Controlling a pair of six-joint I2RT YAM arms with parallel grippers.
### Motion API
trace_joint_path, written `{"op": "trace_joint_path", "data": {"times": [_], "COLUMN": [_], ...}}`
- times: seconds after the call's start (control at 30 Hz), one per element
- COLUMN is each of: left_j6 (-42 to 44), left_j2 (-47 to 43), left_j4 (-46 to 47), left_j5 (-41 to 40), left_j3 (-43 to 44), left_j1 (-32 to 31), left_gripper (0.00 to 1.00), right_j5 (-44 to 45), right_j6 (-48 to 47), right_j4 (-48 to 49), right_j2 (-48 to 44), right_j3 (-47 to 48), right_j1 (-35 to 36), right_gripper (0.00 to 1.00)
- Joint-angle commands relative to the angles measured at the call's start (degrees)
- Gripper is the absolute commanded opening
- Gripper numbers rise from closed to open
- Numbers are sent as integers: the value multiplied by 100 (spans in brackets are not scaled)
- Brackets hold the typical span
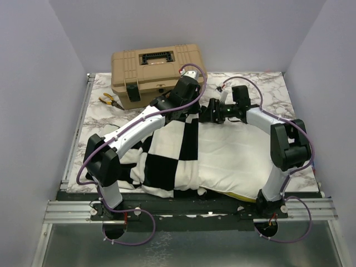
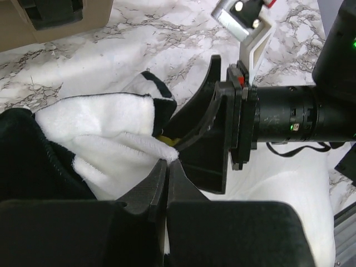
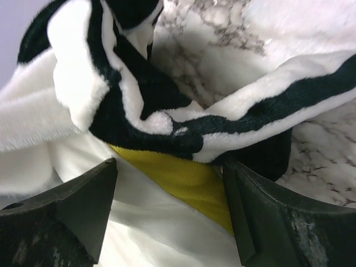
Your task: Put the pillow into the pillowcase
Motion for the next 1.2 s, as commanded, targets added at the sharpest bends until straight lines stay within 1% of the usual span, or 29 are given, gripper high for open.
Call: {"op": "trace_joint_path", "data": {"times": [0.0, 0.07, 0.1, 0.13, 0.2, 0.23, 0.27, 0.3, 0.4, 0.5, 0.53, 0.63, 0.77, 0.87, 0.93, 1.0, 1.17], "left_j6": [-112, -107, -106, -110, -117, -143, -168, -203, -320, -469, -512, -631, -895, -1094, -1221, -1284, -1647], "left_j2": [-159, -100, -81, -62, -11, 15, 40, 72, 164, 306, 374, 610, 683, 662, 633, 625, 757], "left_j4": [301, 291, 297, 300, 291, 291, 290, 290, 290, 290, 290, 290, 309, 366, 478, 624, 1383], "left_j5": [-156, -113, -80, -40, 43, 105, 176, 267, 551, 885, 958, 1184, 977, 837, 798, 750, 746], "left_j3": [61, 169, 225, 280, 399, 465, 531, 594, 798, 1122, 1276, 1836, 2354, 2506, 2501, 2502, 2532], "left_j1": [-11, -10, -9, -5, -11, -9, -11, -10, -30, -156, -241, -588, -1088, -1433, -1642, -1842, -2310], "left_gripper": [0, 0, 0, 0, 0, 0, 0, 0, 0, 0, 0, 0, 0, 0, 0, 0, 0], "right_j5": [-1050, -1437, -1587, -1747, -1976, -2085, -2148, -2193, -2329, -2050, -1919, -1573, -1133, -697, -504, -447, -206], "right_j6": [25, 401, 583, 766, 1179, 1500, 1722, 1880, 2501, 3065, 3366, 4521, 6221, 7375, 7766, 7819, 7423], "right_j4": [487, 1000, 1188, 1400, 1763, 2007, 2187, 2286, 2726, 2866, 3083, 4367, 6477, 8110, 8685, 8802, 8052], "right_j2": [-200, -325, -394, -472, -638, -740, -856, -988, -1368, -1614, -1660, -1621, -1275, -933, -777, -760, -1042], "right_j3": [-581, -888, -1006, -1119, -1304, -1401, -1491, -1543, -1607, -1551, -1585, -1793, -2121, -2308, -2295, -2215, -2191], "right_j1": [48, 71, 95, 116, 132, 144, 147, 144, 143, 144, 145, 140, 147, 145, 139, 140, 169], "right_gripper": [78, 72, 65, 52, 23, 11, 2, 0, 0, 0, 0, 0, 0, 0, 0, 0, 0]}}
